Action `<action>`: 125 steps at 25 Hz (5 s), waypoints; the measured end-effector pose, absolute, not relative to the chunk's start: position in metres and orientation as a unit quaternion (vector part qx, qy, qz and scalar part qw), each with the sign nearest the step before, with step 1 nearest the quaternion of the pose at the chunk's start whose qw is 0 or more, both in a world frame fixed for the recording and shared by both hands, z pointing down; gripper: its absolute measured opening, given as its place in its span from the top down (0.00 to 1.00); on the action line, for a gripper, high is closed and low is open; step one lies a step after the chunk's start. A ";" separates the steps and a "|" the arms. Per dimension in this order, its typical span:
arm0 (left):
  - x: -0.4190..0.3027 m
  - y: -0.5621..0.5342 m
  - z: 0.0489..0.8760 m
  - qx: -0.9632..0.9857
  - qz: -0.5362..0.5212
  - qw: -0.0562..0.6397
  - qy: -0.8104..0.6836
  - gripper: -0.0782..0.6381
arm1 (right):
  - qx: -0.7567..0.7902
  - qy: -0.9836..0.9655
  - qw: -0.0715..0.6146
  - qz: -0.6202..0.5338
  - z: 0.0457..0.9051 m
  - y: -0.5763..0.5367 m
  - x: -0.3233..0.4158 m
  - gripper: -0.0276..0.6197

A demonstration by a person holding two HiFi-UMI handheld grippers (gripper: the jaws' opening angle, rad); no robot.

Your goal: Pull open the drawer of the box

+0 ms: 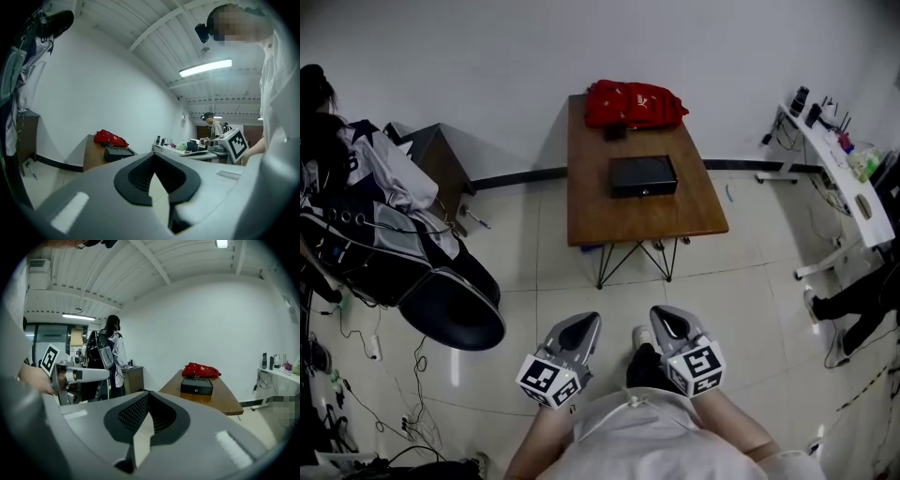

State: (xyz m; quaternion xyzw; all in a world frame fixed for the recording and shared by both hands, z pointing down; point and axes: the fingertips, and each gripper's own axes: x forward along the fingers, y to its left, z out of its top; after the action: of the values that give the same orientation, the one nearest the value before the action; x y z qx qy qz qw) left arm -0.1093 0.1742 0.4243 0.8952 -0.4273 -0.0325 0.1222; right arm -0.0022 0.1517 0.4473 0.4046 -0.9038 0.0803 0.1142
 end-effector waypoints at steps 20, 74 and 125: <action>-0.065 -0.104 0.427 0.880 -0.031 0.133 -0.455 0.88 | 0.377 -0.913 0.126 0.088 0.449 -0.134 0.041 0.94; -0.116 -0.268 0.559 0.865 0.030 0.295 -0.404 0.88 | 0.479 -0.763 0.299 0.315 0.663 -0.318 0.010 0.85; -0.070 -0.197 0.514 0.878 0.028 0.238 -0.414 0.88 | 0.477 -0.791 0.232 0.303 0.587 -0.212 0.054 0.82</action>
State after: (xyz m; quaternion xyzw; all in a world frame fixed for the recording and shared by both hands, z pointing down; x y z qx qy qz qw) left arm -0.0698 -0.1973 0.5137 0.8785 -0.4136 0.0276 0.2375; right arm 0.0542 -0.2123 0.5867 0.4772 -0.7914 0.3034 0.2321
